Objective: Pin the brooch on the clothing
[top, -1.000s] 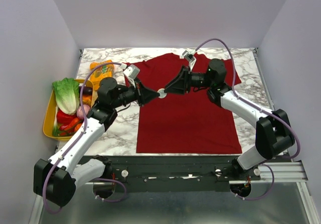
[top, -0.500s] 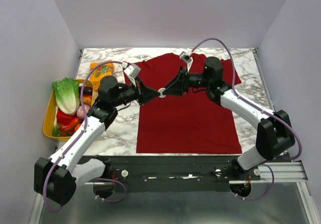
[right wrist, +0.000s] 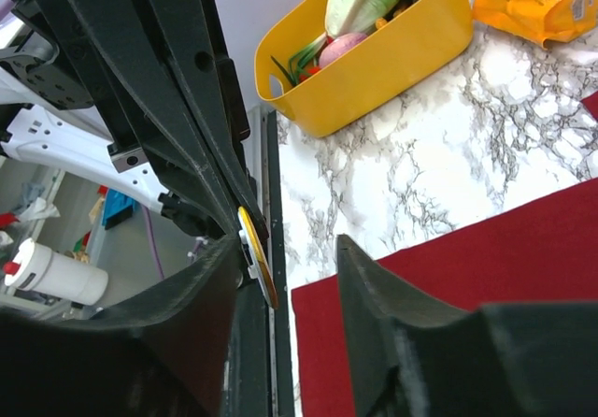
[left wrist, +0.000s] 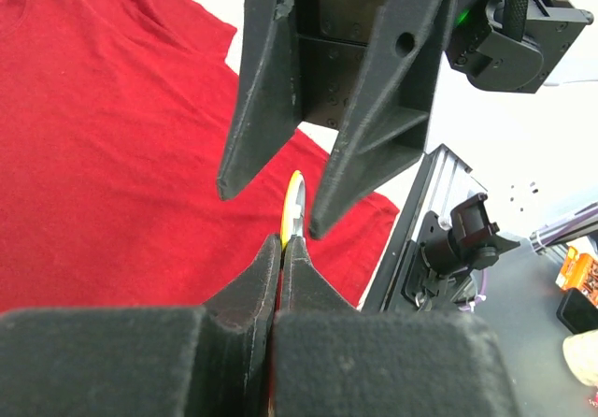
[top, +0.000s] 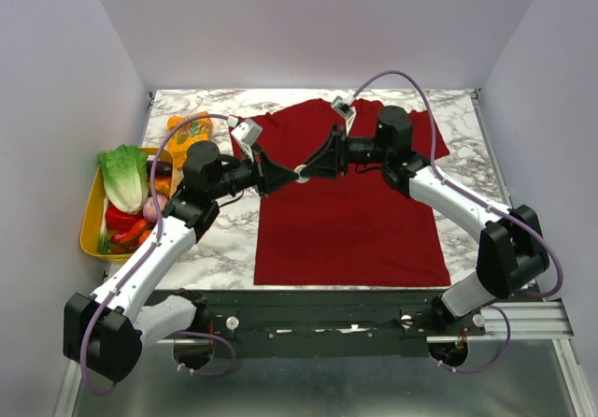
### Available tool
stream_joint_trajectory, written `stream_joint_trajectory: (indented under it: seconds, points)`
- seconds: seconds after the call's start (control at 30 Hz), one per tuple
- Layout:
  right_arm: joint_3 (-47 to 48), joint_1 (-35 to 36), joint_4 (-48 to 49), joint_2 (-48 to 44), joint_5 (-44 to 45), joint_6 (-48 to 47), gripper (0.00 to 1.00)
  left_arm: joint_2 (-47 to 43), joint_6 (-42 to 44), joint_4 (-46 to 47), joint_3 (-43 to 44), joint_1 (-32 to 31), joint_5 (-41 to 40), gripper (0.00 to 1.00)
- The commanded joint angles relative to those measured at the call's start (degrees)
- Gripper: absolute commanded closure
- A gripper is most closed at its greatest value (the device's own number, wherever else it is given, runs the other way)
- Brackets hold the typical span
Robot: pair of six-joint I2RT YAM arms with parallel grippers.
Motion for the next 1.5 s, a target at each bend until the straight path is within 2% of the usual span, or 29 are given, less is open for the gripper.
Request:
stream_joint_trajectory:
  seconds: [0.0, 0.03, 0.17, 0.27, 0.37, 0.43, 0.53, 0.57, 0.63, 0.67, 0.97, 1.07, 1.23, 1.33, 1.37, 1.47]
  points:
    - [1.5, 0.4, -1.8, -0.3, 1.5, -1.3, 0.50, -0.7, -0.1, -0.1, 1.5, 0.2, 1.1, 1.00]
    - [1.6, 0.5, -2.0, -0.2, 2.1, -1.7, 0.53, -0.7, -0.2, 0.1, 1.5, 0.2, 1.1, 1.00]
    - [2.2, 0.5, -4.3, 0.1, 3.2, -3.2, 0.79, -0.9, -0.2, 0.0, 1.4, 0.2, 1.3, 1.00]
    - [2.4, 0.5, -6.2, 0.1, 4.7, -4.8, 0.89, -1.1, 0.5, -1.1, 1.4, 0.1, 1.1, 1.00]
    - [2.9, 0.5, -8.2, -0.2, 5.9, -6.7, 0.93, -1.1, 1.8, -3.5, 2.2, 0.2, 0.6, 1.00]
    - [3.3, 0.5, -9.6, -0.2, 6.6, -8.0, 0.91, -0.9, 3.3, -5.9, 3.0, 0.2, 0.0, 1.00]
    - [3.6, 0.5, -10.6, -0.6, 7.2, -8.8, 0.70, -1.1, 4.8, -8.3, 3.8, 0.2, -1.3, 1.00]
    - [3.5, 0.5, -10.7, -0.7, 7.2, -8.9, 0.59, -1.1, 5.2, -8.7, 4.0, 0.2, -1.9, 1.00]
    - [3.3, 0.5, -10.6, -1.2, 7.5, -9.0, 0.48, -1.1, 5.8, -10.5, 4.5, 0.2, -2.5, 1.00]
    - [3.2, 0.5, -10.6, -1.4, 7.7, -8.9, 0.40, -1.2, 6.4, -11.0, 4.6, 0.2, -3.0, 1.00]
    - [2.0, 0.5, -10.5, -4.2, 11.1, -9.1, 0.17, -0.8, 8.6, -16.6, 6.1, 0.0, -12.1, 1.00]
    - [1.9, 0.5, -10.5, -4.2, 11.9, -9.3, 0.15, -0.6, 8.9, -16.7, 6.5, -0.6, -11.4, 1.00]
    - [2.0, 0.5, -9.8, -3.0, 10.1, -9.0, 0.18, -2.6, 7.4, -12.1, 5.2, -0.7, -7.4, 1.00]
    - [1.4, 0.5, -8.1, -3.4, 9.1, -8.3, 0.23, -3.6, 6.6, -10.5, 5.0, -0.7, -5.7, 1.00]
    - [1.2, 0.5, -7.4, -3.5, 8.1, -7.9, 0.30, -3.9, 6.3, -10.1, 5.1, -0.7, -5.2, 1.00]
    - [0.5, 0.5, -5.0, -3.6, 6.4, -6.5, 0.36, -4.2, 5.6, -9.1, 5.0, -0.7, -3.8, 1.00]
